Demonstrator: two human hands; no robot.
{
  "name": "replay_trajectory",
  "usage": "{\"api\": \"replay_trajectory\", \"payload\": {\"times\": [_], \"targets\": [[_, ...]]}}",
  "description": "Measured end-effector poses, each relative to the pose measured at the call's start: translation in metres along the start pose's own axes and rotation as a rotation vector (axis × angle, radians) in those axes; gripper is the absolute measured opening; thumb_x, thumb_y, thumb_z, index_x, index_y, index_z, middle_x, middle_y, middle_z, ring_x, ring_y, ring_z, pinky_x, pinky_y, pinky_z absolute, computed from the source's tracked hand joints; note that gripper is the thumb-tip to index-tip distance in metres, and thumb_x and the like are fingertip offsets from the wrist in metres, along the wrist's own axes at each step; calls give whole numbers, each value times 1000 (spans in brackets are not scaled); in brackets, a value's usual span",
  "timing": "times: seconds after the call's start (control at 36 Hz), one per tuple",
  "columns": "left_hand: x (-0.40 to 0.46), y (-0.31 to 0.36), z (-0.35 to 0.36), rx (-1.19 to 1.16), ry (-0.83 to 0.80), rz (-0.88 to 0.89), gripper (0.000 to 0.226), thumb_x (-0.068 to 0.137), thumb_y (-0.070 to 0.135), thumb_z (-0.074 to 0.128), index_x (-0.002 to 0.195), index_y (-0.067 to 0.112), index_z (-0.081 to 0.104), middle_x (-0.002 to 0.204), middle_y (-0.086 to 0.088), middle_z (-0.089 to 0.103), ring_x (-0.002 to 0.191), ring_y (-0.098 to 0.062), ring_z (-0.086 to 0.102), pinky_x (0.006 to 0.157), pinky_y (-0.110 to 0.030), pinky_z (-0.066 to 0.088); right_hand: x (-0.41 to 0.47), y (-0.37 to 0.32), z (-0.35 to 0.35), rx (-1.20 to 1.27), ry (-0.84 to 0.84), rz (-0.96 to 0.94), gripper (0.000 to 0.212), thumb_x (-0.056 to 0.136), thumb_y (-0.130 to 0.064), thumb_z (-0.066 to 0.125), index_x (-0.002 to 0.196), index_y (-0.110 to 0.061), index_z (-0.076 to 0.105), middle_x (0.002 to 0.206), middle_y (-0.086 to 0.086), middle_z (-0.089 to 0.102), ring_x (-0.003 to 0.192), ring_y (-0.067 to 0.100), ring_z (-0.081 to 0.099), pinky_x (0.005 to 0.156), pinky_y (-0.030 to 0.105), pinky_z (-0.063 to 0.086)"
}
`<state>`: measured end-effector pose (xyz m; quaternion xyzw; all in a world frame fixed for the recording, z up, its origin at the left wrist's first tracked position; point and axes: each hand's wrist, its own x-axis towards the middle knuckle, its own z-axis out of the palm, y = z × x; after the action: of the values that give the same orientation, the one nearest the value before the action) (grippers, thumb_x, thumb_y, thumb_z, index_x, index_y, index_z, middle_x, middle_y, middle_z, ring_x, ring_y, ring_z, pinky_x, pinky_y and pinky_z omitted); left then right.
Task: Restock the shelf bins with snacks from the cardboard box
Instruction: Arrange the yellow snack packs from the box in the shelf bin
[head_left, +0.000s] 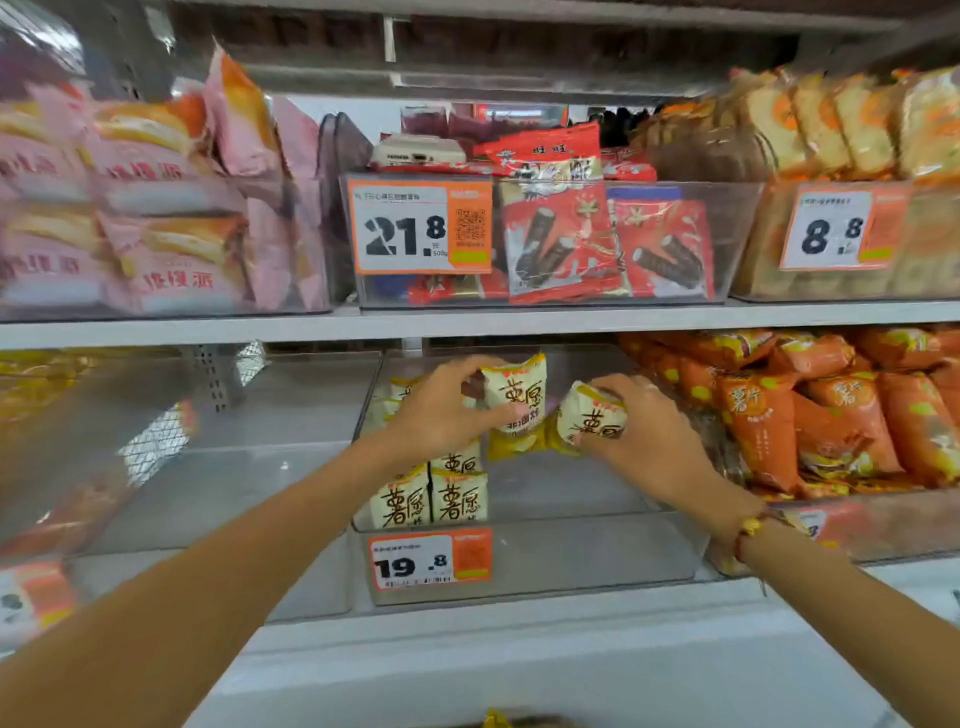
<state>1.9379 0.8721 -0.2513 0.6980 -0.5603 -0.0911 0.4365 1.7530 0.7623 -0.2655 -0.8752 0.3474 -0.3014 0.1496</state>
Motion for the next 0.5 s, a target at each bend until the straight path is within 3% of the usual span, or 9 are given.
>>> {"api": "replay_trajectory", "payload": {"times": [0.03,0.11,0.19,0.28,0.39,0.44,0.5], "targets": [[12,-4,4,18,-12,-5,48,76,35,79,119,22,62,96,10,67,87,-3,60,79,-21,51,7,3,5,-47,-32,5,62,75,-31,78,129,-21,49,124,5,54,110,28,56,87,40,48],[45,-18,12,16,-67,-47,33,80,30,75,108,17,63,86,13,64,84,-4,61,77,-16,47,27,11,19,-111,-89,52,65,77,-31,77,130,-21,41,126,5,55,111,30,57,80,36,44],[72,-33,19,183,-85,-120,38,82,42,71,110,24,53,101,6,59,98,-15,57,81,-25,42,48,19,34,-68,-132,113,61,73,-29,80,119,-20,43,116,7,58,106,30,58,77,35,43],[87,-46,27,366,-129,-156,56,81,50,68,128,25,51,115,5,58,107,-16,54,80,-25,40,71,28,50,30,-149,127,52,66,-25,85,101,-27,46,111,6,62,103,26,60,81,33,47],[96,-58,34,607,-129,-112,59,83,50,67,134,27,49,127,-2,56,118,-23,52,83,-26,38,102,30,63,113,-252,169,51,65,-14,85,105,-25,55,114,4,61,111,22,58,82,25,44],[101,-65,34,672,-110,-105,59,83,50,66,134,26,49,130,-3,55,120,-24,50,87,-28,37,113,28,68,137,-356,174,48,68,-9,84,108,-17,58,109,5,60,103,20,59,71,25,46],[106,-65,33,745,-120,-108,58,84,53,64,134,28,48,135,-2,51,124,-25,45,94,-30,35,118,24,73,200,-431,217,49,72,-4,81,116,-3,62,97,4,58,80,15,55,51,17,44]]}}
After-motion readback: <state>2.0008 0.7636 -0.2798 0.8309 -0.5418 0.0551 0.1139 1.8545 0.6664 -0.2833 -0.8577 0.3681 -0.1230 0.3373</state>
